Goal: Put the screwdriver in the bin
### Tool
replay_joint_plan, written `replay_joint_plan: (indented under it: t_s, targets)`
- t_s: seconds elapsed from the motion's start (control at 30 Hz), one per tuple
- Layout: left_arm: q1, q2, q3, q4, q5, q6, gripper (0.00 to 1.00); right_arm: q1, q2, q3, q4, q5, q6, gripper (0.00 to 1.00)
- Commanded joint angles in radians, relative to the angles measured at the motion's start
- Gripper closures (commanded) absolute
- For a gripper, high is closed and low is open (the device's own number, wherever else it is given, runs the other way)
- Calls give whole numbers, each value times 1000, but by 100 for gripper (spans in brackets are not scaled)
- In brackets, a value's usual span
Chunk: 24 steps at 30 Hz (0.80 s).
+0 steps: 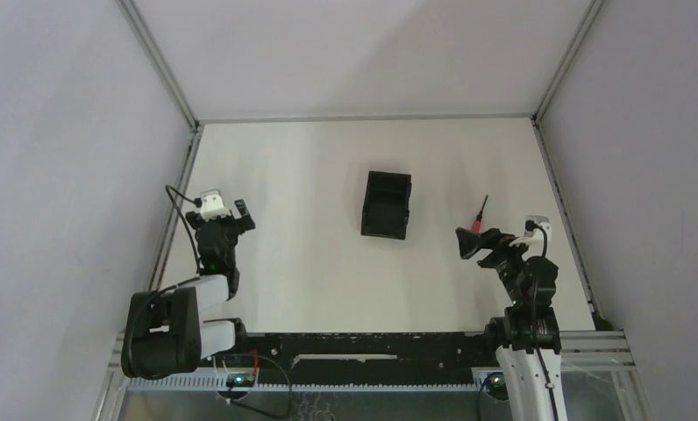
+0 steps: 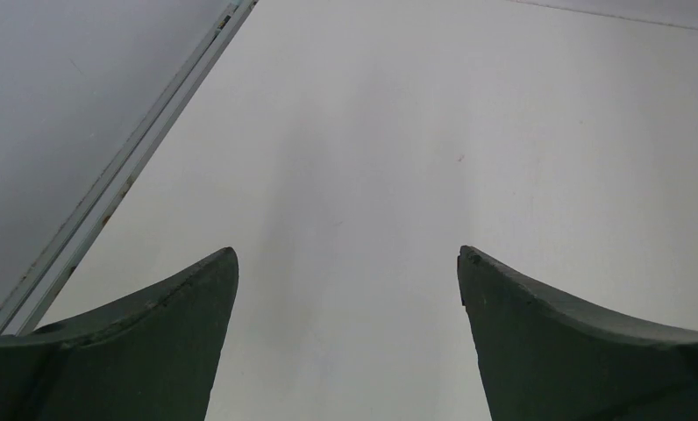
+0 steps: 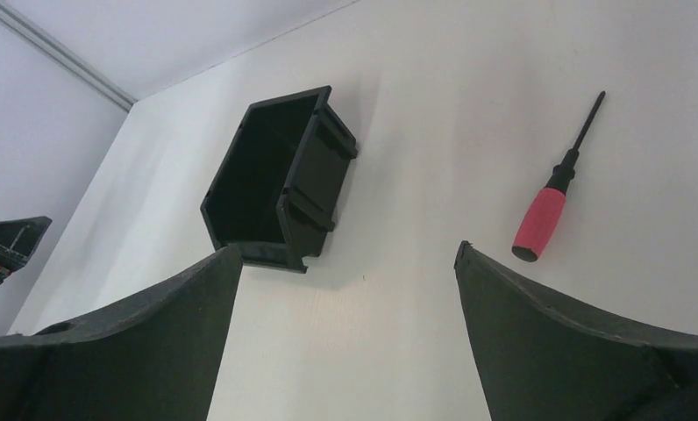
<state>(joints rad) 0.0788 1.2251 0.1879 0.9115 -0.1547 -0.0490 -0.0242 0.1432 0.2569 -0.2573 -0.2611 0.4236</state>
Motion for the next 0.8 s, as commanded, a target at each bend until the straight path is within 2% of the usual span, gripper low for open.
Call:
replay_joint_plan:
  t_s: [0.0,0.13,0.3,0.43,0.5,0.6,0.67,0.77]
  targets:
    - [-7,4,50,41,-10,17,0,1,-7,5,36,71,38,0]
    - [-7,5,50,41,-10,17,0,0,10,81,12,228,67,0]
    - [-7,5,50,41,-10,17,0,1,133,272,34,197,-24,2]
    - [-7,5,50,41,-10,18,0,-5,392,542,-125,255,-72,3]
    - [-7,5,50,41,-11,17,0,-18,568,731,-298,301,-88,3]
    - [-7,5,50,41,-11,17,0,-61,829,969,-528,277,-124,1]
    - [-7,4,51,41,-11,18,0,-92,976,1067,-610,224,-148,1]
    - [-7,4,50,41,-10,18,0,-115,1125,1109,-666,183,-167,2]
